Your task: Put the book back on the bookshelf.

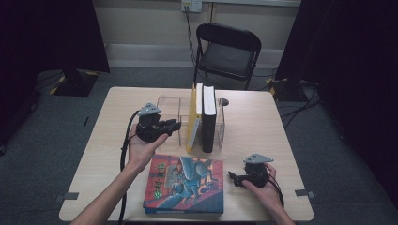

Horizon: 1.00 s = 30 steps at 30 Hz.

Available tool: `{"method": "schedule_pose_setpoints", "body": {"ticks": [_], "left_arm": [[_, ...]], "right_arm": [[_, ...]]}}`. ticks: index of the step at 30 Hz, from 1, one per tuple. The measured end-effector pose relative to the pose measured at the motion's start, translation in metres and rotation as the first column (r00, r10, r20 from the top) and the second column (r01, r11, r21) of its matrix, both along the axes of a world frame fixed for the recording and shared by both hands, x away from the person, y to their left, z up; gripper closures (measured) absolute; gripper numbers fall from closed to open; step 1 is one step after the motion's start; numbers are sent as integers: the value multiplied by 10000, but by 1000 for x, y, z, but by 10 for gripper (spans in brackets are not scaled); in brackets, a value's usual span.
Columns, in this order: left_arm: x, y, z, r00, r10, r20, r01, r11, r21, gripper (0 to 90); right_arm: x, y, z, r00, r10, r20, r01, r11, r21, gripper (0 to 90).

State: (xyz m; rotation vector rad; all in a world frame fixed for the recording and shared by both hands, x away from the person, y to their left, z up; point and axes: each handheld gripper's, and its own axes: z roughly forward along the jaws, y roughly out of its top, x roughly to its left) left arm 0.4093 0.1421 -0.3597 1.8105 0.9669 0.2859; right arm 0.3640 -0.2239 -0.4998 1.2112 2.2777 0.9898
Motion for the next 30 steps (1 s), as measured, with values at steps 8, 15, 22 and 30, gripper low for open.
{"method": "schedule_pose_setpoints", "body": {"ticks": [8, 15, 22, 30], "left_arm": [[-19, 8, -30, 9999, 36, -169, -32, 9998, 220, 760], [-38, 22, -52, 9976, -203, -663, 231, 9989, 418, 766], [-61, 51, -64, 9958, -60, -913, 128, 9972, 741, 758], [-72, 70, -76, 9936, 161, -1122, -87, 9977, 666, 716]], "right_arm": [[1, -1, 0, 9998, -201, 7, 201, 9998, -8, 134], [-1, -3, 7, 9999, -26, -132, 27, 9999, 102, 229], [-6, 2, 30, 9990, 218, 395, -254, 9954, 919, 254], [-9, 27, 59, 9868, 1141, 1152, -1289, 9831, 1302, 257]]}}
